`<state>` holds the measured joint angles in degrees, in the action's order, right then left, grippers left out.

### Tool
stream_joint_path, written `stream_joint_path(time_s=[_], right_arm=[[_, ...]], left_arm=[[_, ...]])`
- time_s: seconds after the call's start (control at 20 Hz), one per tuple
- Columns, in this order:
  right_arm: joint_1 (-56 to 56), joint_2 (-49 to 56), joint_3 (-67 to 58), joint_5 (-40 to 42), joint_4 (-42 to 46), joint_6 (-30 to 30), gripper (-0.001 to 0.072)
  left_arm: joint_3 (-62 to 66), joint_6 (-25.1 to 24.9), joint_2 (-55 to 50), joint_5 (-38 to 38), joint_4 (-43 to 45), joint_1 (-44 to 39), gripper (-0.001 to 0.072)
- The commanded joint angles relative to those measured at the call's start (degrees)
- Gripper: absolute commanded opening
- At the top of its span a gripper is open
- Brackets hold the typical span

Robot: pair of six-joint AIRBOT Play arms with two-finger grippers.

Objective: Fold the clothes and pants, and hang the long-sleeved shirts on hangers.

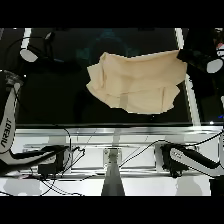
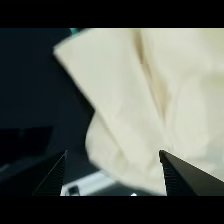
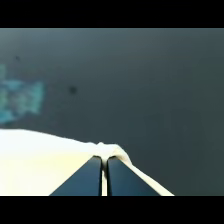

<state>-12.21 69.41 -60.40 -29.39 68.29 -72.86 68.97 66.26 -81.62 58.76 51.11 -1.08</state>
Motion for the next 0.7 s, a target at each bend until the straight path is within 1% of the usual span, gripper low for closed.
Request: stream_joint_path(time_s=[0.0, 0.15, 0.25, 0.35, 0.45, 0.65], right_arm=[[-5.88, 0.04, 0.0, -5.66, 0.28, 0.04, 0.001], [-8.81, 0.04, 0.0, -7.34, 0.37, 0.02, 0.0009], [-9.6, 0.04, 0.0, -8.81, 0.96, 0.02, 0.001], [-9.6, 0.04, 0.0, -8.98, 0.98, 0.02, 0.001], [-9.6, 0.04, 0.0, -8.98, 0.98, 0.02, 0.001], [-9.6, 0.04, 0.0, -9.01, 0.98, 0.02, 0.001]], left_arm=[[-2.05, 1.68, -0.11, 6.25, -0.2, -0.81, 0.0618], [-6.54, 2.14, -0.11, 4.66, -0.52, -4.31, 0.0618], [-10.36, 2.34, -0.15, 2.56, -2.75, -7.48, 0.0618], [-14.34, 2.32, -0.17, -1.14, -5.66, -11.43, 0.0618], [-17.03, 2.34, -0.22, -6.86, -8.11, -15.82, 0.0618], [-17.4, 2.36, -4.0, -15.19, -14.4, -23.58, 0.0618]])
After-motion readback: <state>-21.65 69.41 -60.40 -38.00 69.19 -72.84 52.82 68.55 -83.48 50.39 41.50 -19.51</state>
